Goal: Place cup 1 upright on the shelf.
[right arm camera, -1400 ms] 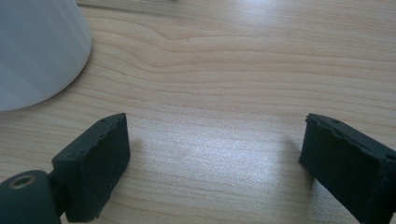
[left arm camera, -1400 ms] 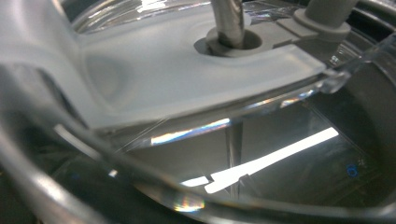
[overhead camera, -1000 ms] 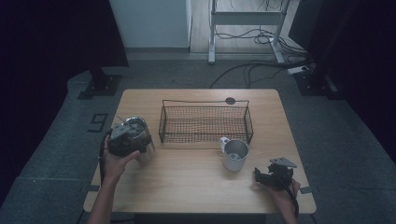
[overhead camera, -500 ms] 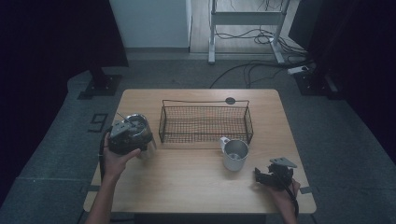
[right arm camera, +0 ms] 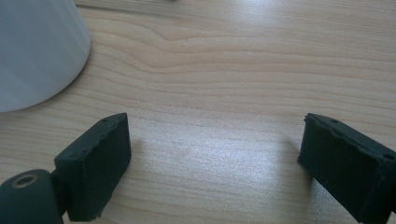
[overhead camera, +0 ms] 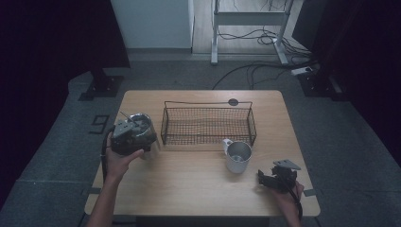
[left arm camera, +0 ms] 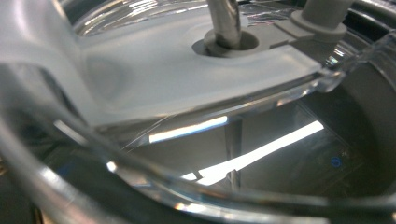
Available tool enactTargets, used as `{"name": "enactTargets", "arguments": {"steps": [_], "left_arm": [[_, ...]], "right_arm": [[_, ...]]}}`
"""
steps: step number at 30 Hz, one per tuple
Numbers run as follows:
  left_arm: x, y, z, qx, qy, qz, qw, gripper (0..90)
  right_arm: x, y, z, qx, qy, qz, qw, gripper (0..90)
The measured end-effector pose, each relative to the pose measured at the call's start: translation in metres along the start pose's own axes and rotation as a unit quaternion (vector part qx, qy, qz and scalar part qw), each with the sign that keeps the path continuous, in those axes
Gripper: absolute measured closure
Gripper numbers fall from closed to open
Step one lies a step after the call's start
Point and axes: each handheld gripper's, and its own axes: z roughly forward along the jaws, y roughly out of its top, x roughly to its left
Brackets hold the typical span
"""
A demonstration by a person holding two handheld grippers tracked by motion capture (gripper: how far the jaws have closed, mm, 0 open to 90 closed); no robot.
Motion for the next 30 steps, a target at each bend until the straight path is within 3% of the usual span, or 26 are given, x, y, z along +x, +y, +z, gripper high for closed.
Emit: {"name": "enactTargets", "arguments": {"steps": [30], "left_arm": [[-0.017,0.029,-0.001,-0.014,-0.014,0.021,0.9996,4.0]], "right_arm": [[0.000,0.000,0.000,0.000,0.000,0.000,1.0000,8.7]]}}
